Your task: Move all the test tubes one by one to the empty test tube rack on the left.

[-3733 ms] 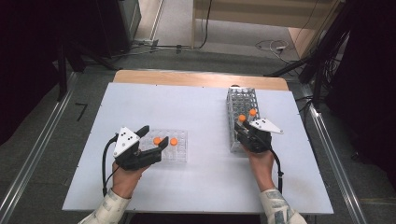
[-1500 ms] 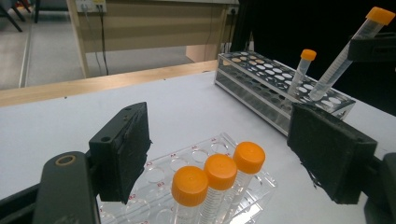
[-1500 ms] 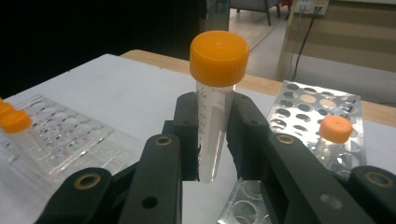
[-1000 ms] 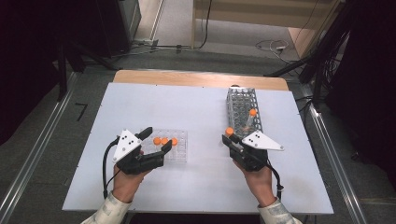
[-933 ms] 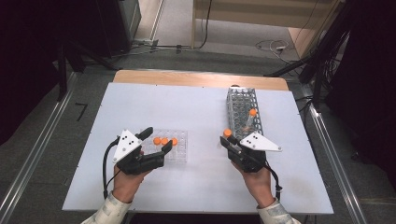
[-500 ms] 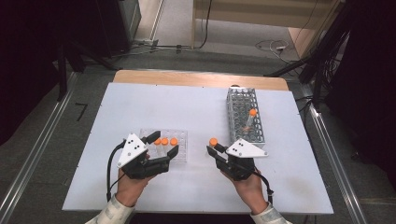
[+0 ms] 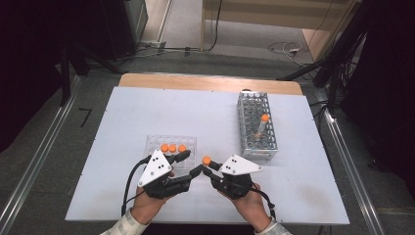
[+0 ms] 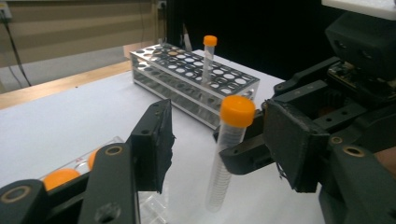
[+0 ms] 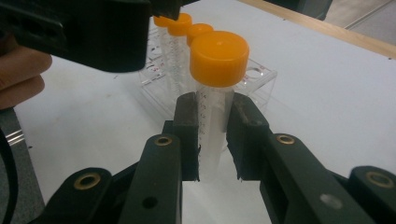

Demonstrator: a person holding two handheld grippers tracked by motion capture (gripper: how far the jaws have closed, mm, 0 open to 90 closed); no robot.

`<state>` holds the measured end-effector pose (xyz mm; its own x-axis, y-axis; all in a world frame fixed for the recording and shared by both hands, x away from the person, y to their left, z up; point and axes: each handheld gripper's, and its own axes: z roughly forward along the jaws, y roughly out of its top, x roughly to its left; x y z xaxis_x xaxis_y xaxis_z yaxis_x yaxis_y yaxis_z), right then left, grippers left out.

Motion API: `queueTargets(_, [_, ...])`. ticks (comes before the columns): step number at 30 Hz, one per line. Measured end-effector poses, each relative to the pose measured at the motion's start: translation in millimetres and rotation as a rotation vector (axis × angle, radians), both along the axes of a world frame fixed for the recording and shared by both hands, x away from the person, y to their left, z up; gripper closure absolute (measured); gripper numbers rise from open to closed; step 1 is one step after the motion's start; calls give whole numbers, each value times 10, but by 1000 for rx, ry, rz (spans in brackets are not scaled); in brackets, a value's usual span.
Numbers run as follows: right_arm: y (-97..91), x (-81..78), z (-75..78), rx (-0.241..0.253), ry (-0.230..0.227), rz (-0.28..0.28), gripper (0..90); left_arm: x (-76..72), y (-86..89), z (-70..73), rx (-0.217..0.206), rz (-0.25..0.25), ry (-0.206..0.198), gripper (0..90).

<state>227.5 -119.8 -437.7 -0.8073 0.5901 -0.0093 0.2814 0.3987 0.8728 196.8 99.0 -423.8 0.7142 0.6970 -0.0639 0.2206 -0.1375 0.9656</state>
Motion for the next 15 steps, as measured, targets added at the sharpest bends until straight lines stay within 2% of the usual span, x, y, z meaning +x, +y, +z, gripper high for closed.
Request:
queueTargets(7, [69, -49, -5, -8, 5, 37, 722, -8, -81, -40, 19, -29, 2, 520])
queueTargets(15, [129, -88, -36, -16, 11, 61, 722, -7, -112, -79, 29, -28, 7, 603])
